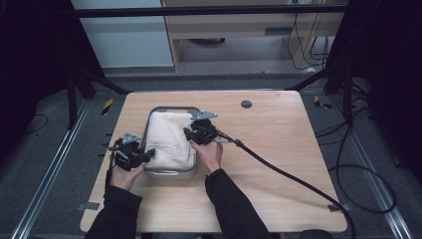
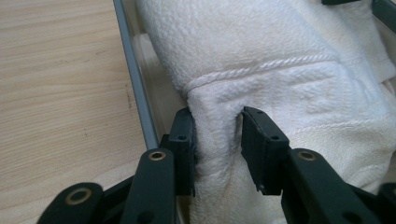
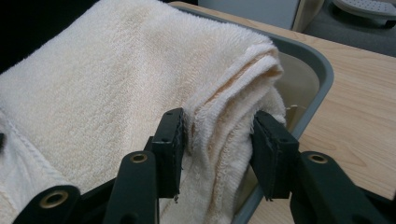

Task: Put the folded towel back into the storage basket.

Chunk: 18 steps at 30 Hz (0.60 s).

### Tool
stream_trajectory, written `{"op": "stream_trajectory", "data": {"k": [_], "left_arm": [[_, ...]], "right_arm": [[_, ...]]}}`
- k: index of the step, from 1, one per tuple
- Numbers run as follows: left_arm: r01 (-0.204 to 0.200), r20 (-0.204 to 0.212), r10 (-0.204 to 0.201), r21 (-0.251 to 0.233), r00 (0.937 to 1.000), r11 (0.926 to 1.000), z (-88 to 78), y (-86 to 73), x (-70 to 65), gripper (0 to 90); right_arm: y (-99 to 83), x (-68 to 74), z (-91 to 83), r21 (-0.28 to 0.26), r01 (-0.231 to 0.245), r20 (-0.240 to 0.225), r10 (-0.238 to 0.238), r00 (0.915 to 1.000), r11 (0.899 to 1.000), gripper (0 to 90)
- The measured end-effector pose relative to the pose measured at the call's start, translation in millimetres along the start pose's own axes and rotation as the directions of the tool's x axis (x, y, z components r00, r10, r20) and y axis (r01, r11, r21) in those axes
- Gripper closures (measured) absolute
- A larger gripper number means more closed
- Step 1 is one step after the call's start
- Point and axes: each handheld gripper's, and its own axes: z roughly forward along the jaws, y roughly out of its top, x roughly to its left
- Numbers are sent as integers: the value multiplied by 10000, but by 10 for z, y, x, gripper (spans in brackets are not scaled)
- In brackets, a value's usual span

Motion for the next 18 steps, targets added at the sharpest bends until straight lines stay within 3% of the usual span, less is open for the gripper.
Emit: {"op": "stream_trajectory", "data": {"k": [4,8,13,18], "left_arm": [[-53,-79,52,-106,10000,9999,-14,10,-22,605],[69,52,-65,-681,10000,9977,-117,47,-26,584],[152,189,-127,-1393,9997,9901,-278,102,-40,560],[222,419,-140,-2020,9990,9791,-412,129,-62,517]], "right_arm": [[3,-15,-10,-55,112,16,-112,9999,9999,565],[48,-26,-68,-221,129,-74,-131,9999,9997,561],[88,-55,-181,-518,135,-132,-142,9998,9986,534],[123,-150,-392,-855,155,-118,-166,9998,9962,450]]}}
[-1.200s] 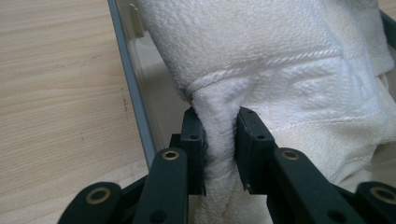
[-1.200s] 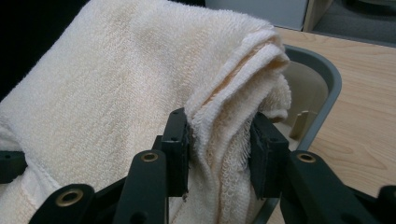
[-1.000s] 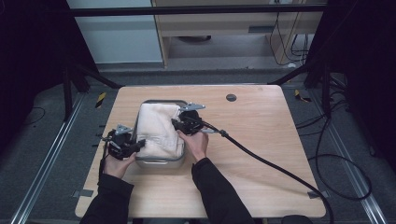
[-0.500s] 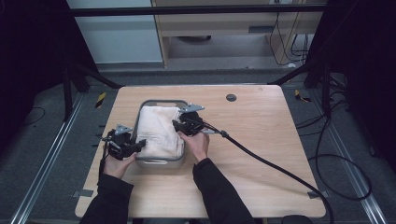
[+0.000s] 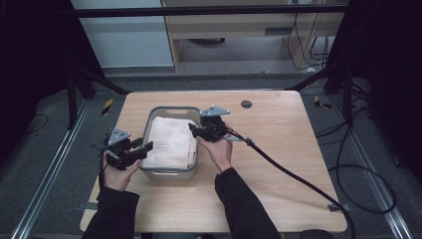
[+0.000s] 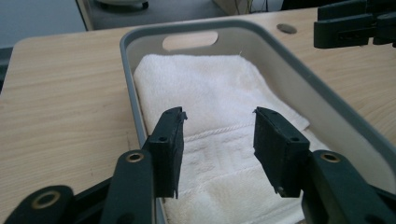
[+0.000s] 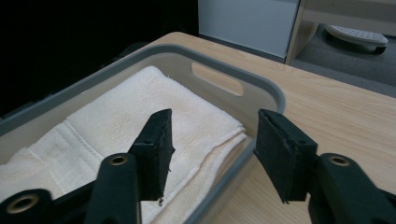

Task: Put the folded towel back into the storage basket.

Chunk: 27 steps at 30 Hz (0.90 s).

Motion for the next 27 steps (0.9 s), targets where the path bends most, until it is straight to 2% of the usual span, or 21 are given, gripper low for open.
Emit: {"op": "stream_trajectory", "data": {"k": [4,5,6,8,9,10,11,12,13,14,16,17,18,19,20,21,22,23,24,25,27], "left_arm": [[-43,4,43,-375,10000,9993,-69,11,-21,460],[-80,-4,80,-455,10000,9989,-88,2,-28,432],[-80,-4,80,-455,10000,9989,-88,2,-28,418],[-190,-73,186,-526,9998,9984,-104,-27,-32,406],[-276,-176,266,-565,9995,9980,-112,-45,-32,378],[-330,-274,314,-586,9991,9977,-121,-63,-28,378],[-368,-335,347,-636,9988,9973,-131,-83,-19,357],[-376,-343,353,-704,9988,9968,-141,-101,-6,357],[-314,-303,291,-793,9991,9964,-162,-134,21,327],[-314,-303,291,-793,9991,9964,-162,-134,21,322],[-251,-288,226,-879,9993,9958,-182,-170,42,315],[-210,-334,180,-930,9993,9954,-200,-206,55,303],[-210,-334,180,-930,9993,9954,-200,-206,55,297],[-214,-345,183,-941,9992,9953,-213,-224,62,292],[-232,-380,196,-987,9991,9948,-226,-241,68,292],[-269,-435,226,-1006,9988,9946,-243,-257,75,284],[-287,-487,236,-1060,9985,9940,-262,-272,82,284],[-280,-565,215,-1181,9982,9926,-295,-302,101,279],[-280,-565,215,-1181,9982,9926,-295,-302,101,276],[-380,-721,294,-1202,9970,9920,-323,-339,124,272],[-402,-762,311,-1210,9966,9918,-330,-361,137,270]], "right_arm": [[30,-131,-240,-223,-85,-74,83,9999,9997,354],[26,-193,-348,-299,-109,-148,105,9998,9995,297],[26,-193,-348,-299,-109,-148,105,9998,9995,297],[2,-268,-480,-254,-113,-207,108,9997,9996,254],[-44,-351,-630,-270,-58,-148,54,9999,9996,233],[-44,-351,-630,-270,-58,-148,54,9999,9996,233],[-113,-442,-786,-365,-163,-121,158,9998,9992,207],[-113,-442,-786,-365,-163,-121,158,9998,9992,207],[-203,-538,-929,-348,-375,-173,369,9992,9987,193],[-203,-538,-929,-348,-375,-173,369,9992,9987,193],[-306,-621,-1060,-214,-425,-73,424,9991,9989,171],[-412,-703,-1190,-149,-423,64,424,9991,9990,160],[-412,-703,-1190,-149,-423,64,424,9991,9990,160],[-514,-785,-1313,-177,-436,178,439,9989,9989,148],[-514,-785,-1313,-177,-436,178,439,9989,9989,148],[-616,-864,-1430,-179,-569,227,573,9981,9982,138],[-616,-864,-1430,-179,-569,227,573,9981,9982,138],[-716,-934,-1530,-101,-647,283,650,9975,9979,136],[-716,-934,-1530,-101,-647,283,650,9975,9979,136],[-821,-995,-1613,-118,-616,370,620,9974,9980,135],[-871,-1022,-1653,-117,-663,417,667,9969,9977,134]]}}
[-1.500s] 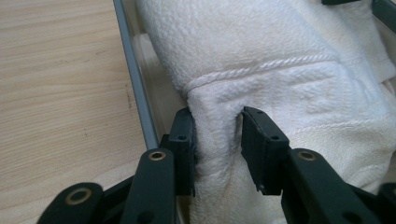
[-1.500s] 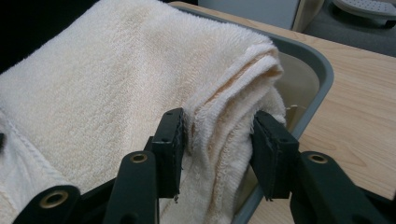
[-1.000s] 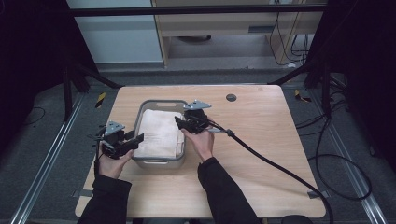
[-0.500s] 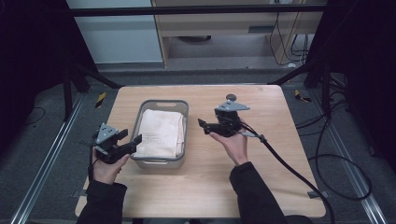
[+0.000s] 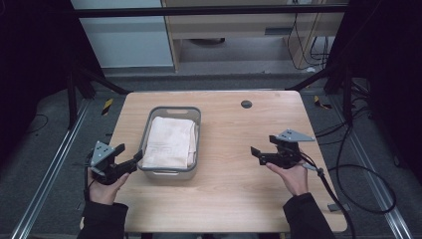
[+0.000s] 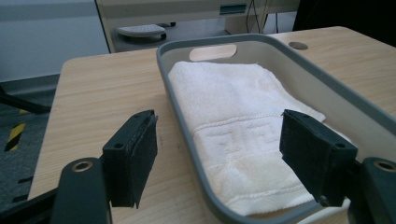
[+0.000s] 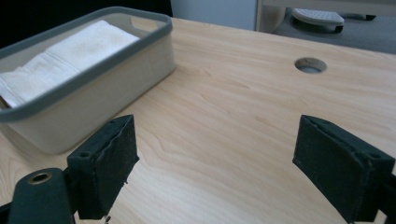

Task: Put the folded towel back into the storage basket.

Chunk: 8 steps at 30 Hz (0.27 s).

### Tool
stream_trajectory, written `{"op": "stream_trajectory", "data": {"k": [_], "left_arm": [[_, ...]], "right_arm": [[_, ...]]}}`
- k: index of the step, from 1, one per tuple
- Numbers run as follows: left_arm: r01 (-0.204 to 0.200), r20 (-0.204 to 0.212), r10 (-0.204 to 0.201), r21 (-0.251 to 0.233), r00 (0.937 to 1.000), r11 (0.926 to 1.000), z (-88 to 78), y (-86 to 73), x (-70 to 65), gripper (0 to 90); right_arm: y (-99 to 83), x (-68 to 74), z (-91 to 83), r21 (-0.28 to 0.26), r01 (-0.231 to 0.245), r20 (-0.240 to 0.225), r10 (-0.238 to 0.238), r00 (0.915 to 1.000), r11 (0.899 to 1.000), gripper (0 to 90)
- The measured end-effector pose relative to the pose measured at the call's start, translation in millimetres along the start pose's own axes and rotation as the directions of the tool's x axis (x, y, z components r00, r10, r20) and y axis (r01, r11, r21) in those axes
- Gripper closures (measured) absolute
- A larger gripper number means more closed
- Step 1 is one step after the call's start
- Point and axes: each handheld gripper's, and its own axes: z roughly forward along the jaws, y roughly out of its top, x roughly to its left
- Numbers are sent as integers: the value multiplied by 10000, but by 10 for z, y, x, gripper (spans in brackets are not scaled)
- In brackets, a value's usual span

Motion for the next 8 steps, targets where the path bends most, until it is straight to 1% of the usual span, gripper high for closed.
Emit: {"op": "stream_trajectory", "data": {"k": [1,2,3,4,5,6,7,8], "left_arm": [[3,-54,-3,-14,10000,10000,-9,-24,14,267],[15,-90,-15,-11,10000,10000,-17,-49,32,264],[35,-124,-34,34,9999,10000,-24,-75,52,264],[75,-284,-73,84,9996,9999,-35,-134,98,264],[75,-284,-73,84,9996,9999,-35,-134,98,264],[116,-362,-112,121,9993,9999,-42,-160,123,264],[204,-397,-200,101,9990,9997,-48,-185,148,265],[204,-428,-199,116,9989,9997,-58,-206,176,272]], "right_arm": [[-46,-30,-37,15,-36,32,36,10000,10000,134],[-138,-92,-101,17,-15,113,15,9999,10000,134],[-138,-92,-101,17,-15,113,15,9999,10000,134],[-227,-150,-155,59,-55,202,54,9998,10000,134],[-227,-150,-155,59,-55,202,54,9998,10000,134],[-275,-179,-178,46,-70,262,69,9996,10000,134],[-319,-207,-198,113,-118,316,114,9994,9999,134],[-401,-262,-233,255,-132,435,121,9990,9996,137]]}}
